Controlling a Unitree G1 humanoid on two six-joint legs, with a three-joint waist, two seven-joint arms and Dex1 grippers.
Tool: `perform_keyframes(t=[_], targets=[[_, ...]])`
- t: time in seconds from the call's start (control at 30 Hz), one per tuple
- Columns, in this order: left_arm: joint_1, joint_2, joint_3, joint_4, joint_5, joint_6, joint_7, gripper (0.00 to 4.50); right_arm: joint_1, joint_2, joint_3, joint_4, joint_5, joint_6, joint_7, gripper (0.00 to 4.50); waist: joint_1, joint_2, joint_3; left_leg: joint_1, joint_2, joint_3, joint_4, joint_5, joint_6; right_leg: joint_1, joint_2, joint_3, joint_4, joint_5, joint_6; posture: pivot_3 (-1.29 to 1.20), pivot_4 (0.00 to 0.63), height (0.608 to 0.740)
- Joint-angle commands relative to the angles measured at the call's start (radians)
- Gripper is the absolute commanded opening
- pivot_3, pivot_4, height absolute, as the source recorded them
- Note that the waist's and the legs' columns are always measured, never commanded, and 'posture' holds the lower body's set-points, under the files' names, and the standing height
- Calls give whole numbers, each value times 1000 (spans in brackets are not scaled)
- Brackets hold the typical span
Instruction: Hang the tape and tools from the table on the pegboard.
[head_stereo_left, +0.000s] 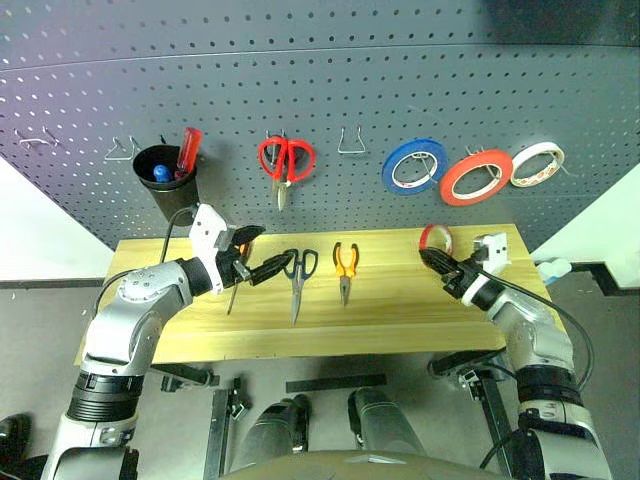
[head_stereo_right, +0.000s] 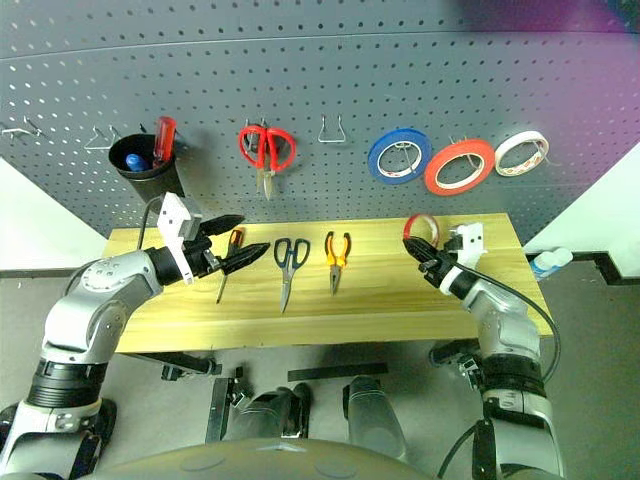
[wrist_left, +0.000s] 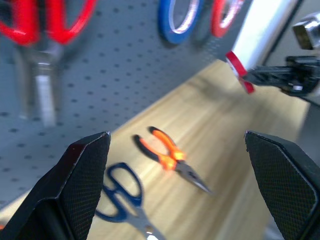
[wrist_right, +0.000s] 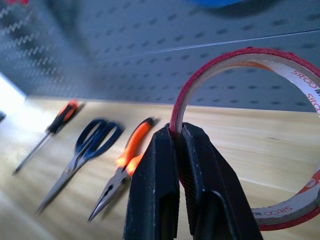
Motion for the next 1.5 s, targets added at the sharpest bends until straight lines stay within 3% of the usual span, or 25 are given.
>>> perform_keyframes(t=[0.03, 0.4, 0.8, 1.5], targets=[[9, 24, 23, -54, -58, 28, -42, 4500, 14, 0, -59, -41, 46, -72, -22, 14, -13, 2, -4, 0, 0, 0, 1, 0, 0, 0, 0, 0, 0, 0, 0, -329, 99, 740], [38, 97, 56, -99, -136, 73, -113, 4500, 73, -39, -122, -162, 132, -135, -16, 14, -107, 11, -22, 0, 0, 0, 6, 0, 0, 2, 0, 0, 3, 0, 1, -386, 95, 740], [34, 88, 39, -120, -135, 68, -95, 4500, -48, -61, -74, -180, 130, -139, -46, 14, -188, 12, -27, 2, 0, 0, 14, 0, 1, 4, 0, 0, 11, 0, 1, -378, 91, 740], [98, 84, 72, -206, -155, 79, -8, 4500, -326, 1, 59, 118, 53, -270, 32, 14, -158, 13, -32, 2, 0, 0, 14, 2, 3, 3, 1, 0, 13, 0, 1, -259, 97, 740]])
